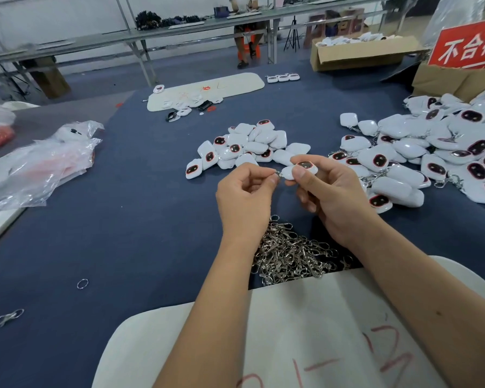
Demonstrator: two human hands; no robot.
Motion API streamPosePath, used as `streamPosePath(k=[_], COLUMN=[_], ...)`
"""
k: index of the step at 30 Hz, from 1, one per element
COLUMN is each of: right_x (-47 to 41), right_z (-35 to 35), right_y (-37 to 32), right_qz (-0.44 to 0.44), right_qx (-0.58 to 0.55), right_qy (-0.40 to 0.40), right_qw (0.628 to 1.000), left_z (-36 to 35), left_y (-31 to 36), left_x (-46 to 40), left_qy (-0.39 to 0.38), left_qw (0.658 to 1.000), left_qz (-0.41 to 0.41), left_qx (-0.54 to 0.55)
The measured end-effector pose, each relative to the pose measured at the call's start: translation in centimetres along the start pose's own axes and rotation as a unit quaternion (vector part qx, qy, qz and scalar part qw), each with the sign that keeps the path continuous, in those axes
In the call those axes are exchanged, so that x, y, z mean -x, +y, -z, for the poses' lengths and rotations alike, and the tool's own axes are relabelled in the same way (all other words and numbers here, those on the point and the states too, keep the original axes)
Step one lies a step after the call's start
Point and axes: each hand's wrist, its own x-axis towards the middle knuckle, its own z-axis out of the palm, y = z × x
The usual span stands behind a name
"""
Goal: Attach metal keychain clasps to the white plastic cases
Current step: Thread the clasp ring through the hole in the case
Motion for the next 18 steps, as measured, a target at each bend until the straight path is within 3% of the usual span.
streamPosePath(k=[8,11,15,18], right_x=[0.1,0.2,0.1,0.0], right_z=[0.0,-0.1,0.0,0.1], right_y=[0.2,0.4,0.0,-0.2], right_qz=[0.018,0.023,0.024,0.005], right_qx=[0.070,0.100,0.052,-0.020], right_qy=[0.005,0.015,0.006,-0.014], right_qw=[0.997,0.995,0.998,1.000], left_z=[0.9,1.0,0.1,-0.5], left_y=[-0.8,-0.8,-0.3,0.2], left_x=[-0.1,-0.1,0.0,0.3], left_qy=[-0.058,-0.075,-0.012,-0.029], left_qw=[0.955,0.941,0.996,0.988], left_qz=[-0.168,-0.171,-0.015,0.105], left_qx=[-0.238,-0.281,-0.084,0.106])
